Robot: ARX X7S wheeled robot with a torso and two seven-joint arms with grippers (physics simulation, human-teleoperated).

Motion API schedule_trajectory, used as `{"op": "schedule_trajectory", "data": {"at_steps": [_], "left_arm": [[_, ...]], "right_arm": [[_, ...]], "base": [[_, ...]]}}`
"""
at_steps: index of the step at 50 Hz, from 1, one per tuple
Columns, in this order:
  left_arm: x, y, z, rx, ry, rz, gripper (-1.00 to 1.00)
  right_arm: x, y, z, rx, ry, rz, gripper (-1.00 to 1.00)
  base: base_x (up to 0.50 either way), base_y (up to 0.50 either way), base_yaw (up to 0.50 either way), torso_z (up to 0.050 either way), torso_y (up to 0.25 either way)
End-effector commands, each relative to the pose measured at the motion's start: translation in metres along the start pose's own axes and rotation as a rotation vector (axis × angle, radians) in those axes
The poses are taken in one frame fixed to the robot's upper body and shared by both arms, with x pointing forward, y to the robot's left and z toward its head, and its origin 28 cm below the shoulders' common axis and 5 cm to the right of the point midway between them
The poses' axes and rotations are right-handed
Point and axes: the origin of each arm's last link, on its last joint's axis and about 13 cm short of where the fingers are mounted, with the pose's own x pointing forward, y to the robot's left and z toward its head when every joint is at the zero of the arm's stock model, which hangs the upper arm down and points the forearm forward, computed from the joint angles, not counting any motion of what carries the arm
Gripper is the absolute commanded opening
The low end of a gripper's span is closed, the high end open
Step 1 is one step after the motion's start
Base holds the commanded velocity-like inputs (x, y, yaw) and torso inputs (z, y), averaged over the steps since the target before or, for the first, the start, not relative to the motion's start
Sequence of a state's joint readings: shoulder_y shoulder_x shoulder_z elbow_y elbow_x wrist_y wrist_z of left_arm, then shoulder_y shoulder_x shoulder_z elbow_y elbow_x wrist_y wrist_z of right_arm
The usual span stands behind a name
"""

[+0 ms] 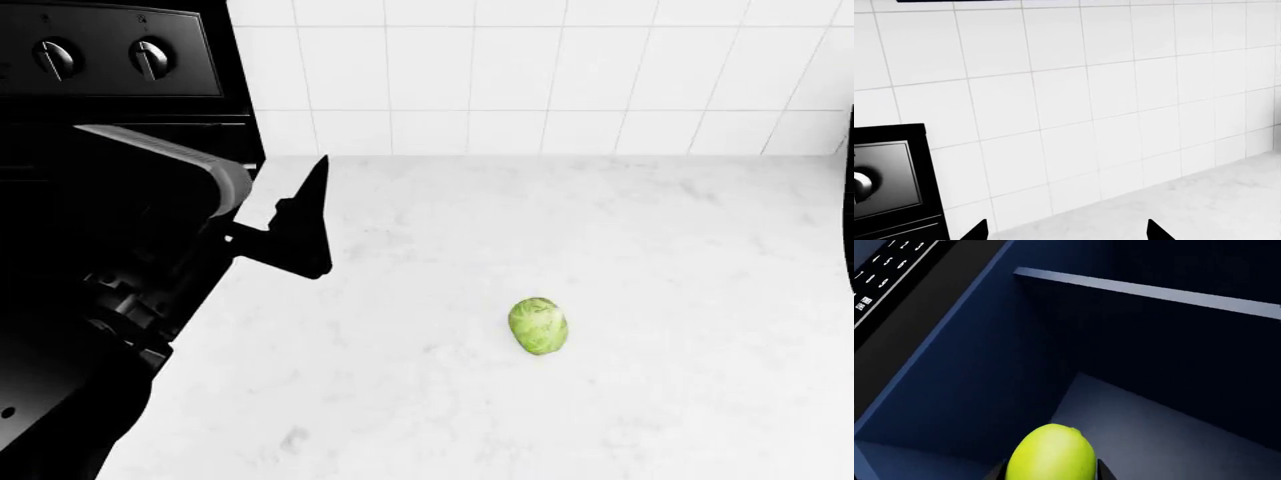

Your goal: Pick the lime, brussel sprout from the counter and place them in the cabinet. Then close the cabinet.

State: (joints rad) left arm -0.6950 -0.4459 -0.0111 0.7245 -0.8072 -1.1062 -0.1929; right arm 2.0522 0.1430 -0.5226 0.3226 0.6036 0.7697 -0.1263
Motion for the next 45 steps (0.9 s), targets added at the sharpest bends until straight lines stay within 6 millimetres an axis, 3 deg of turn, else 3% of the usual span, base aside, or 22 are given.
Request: {"op": "schedule_trajectory", "data": {"at_steps": [1,11,28,29,45], "left_arm": [[-0.002,-0.003,-0.006,-0.005,0.028,-0.012,1.0],[-0.001,-0.002,-0.006,-0.004,0.028,-0.01,1.0],[-0.001,-0.001,-0.006,-0.005,0.026,-0.002,1.0],[-0.001,-0.001,-0.006,-0.005,0.026,-0.002,1.0],[-0.001,0.0,-0.008,-0.009,0.027,0.001,1.0]], "right_arm": [[0.017,-0.009,0.0,0.077,0.049,-0.011,-1.0],[0.027,-0.018,0.0,0.148,0.137,-0.036,-1.0],[0.031,-0.012,-0.006,0.245,0.251,0.021,-1.0],[0.03,-0.012,-0.006,0.247,0.254,0.027,1.0],[0.021,-0.011,0.0,0.237,0.213,0.069,1.0]], "base": [[0.0,0.0,0.0,0.0,0.0],[0.0,0.0,0.0,0.0,0.0],[0.0,0.0,0.0,0.0,0.0],[0.0,0.0,0.0,0.0,0.0],[0.0,0.0,0.0,0.0,0.0]]}}
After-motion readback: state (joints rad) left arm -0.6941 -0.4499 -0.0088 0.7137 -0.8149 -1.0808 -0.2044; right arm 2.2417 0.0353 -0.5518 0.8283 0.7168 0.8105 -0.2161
